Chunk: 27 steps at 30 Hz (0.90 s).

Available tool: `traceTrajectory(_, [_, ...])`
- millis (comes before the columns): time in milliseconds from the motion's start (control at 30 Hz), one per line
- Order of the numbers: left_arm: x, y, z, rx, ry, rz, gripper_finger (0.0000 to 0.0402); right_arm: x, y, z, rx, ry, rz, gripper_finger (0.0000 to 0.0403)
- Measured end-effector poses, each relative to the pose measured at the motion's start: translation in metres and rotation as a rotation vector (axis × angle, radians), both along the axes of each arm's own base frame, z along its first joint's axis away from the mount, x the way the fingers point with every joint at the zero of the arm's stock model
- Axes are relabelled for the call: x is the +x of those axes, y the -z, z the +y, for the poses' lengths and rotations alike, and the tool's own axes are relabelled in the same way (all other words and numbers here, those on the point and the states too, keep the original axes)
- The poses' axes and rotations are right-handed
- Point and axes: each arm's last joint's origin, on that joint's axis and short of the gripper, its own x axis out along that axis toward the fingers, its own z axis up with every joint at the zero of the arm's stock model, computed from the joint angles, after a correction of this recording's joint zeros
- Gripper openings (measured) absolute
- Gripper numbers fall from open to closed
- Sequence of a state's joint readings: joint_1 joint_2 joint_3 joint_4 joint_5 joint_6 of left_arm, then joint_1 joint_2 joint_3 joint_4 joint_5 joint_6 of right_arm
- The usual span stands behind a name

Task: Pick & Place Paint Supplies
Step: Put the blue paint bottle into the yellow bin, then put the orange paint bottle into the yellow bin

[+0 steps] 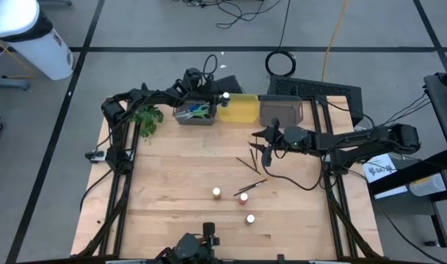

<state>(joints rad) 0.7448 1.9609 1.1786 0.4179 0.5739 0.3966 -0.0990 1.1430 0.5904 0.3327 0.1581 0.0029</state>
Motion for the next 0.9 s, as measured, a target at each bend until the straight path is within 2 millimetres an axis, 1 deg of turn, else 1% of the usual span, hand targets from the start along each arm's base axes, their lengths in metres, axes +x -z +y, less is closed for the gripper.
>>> traceTrajectory(167, [-0.001,0.009,0.004,-0.011,-0.007,0.014,0.0136,0.003,0.003,0.000,-0.011,-0.005,0.004,0.0171])
traceTrajectory(333, [-0.001,0.006,0.006,0.031,-0.002,-0.001,0.0125,0.004,0.002,0.000,-0.021,-0.006,-0.002,0.0171])
traceTrajectory(467, [-0.002,0.008,0.007,0.071,-0.019,0.028,0.0125,0.004,0.002,0.000,-0.021,-0.008,-0.002,0.0171])
traceTrajectory(667, [0.000,0.009,0.005,0.069,-0.035,0.043,0.0153,0.004,0.002,0.000,-0.021,-0.008,-0.002,0.0171])
traceTrajectory(900, [0.008,0.009,-0.002,0.115,-0.109,0.074,0.0160,0.004,0.002,0.000,-0.015,-0.007,-0.004,0.0171])
